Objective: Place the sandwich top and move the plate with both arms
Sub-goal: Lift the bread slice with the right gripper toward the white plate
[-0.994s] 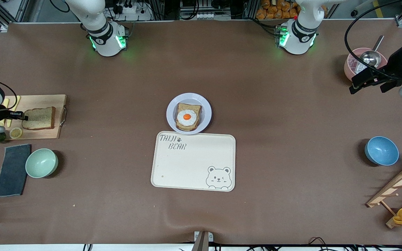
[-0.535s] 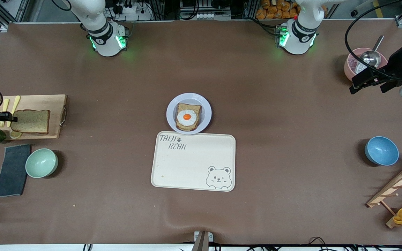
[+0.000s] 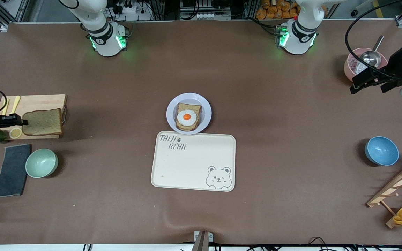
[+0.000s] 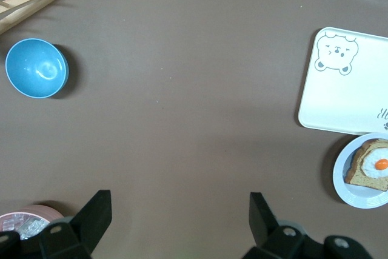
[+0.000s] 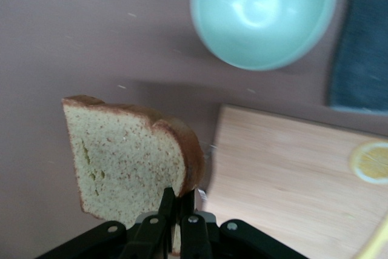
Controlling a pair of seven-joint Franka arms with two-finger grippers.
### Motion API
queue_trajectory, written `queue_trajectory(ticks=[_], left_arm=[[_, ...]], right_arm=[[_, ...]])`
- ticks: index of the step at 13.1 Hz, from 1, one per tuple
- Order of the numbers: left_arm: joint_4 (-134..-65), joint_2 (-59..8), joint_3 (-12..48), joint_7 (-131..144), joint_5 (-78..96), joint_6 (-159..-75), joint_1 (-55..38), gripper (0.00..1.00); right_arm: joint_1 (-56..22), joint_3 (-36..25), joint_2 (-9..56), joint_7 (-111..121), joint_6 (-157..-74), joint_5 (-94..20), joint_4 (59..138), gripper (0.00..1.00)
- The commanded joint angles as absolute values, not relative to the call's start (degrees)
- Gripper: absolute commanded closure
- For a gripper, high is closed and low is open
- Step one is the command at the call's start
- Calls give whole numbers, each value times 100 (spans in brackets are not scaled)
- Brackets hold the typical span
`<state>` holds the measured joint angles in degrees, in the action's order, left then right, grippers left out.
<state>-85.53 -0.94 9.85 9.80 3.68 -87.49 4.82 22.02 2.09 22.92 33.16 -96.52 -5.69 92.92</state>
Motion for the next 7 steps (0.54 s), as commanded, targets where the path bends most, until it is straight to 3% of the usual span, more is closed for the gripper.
queue_trajectory(ticks=[1, 7], left_arm=[[-8455, -123, 993, 1002, 466, -8675, 519, 0], [-8455, -123, 993, 976, 466, -8666, 536, 0]], right_arm=[[1725, 185, 2153, 3120, -9441, -781, 9316, 100], [82, 176, 2197, 3111, -9457, -1116, 8974, 100]])
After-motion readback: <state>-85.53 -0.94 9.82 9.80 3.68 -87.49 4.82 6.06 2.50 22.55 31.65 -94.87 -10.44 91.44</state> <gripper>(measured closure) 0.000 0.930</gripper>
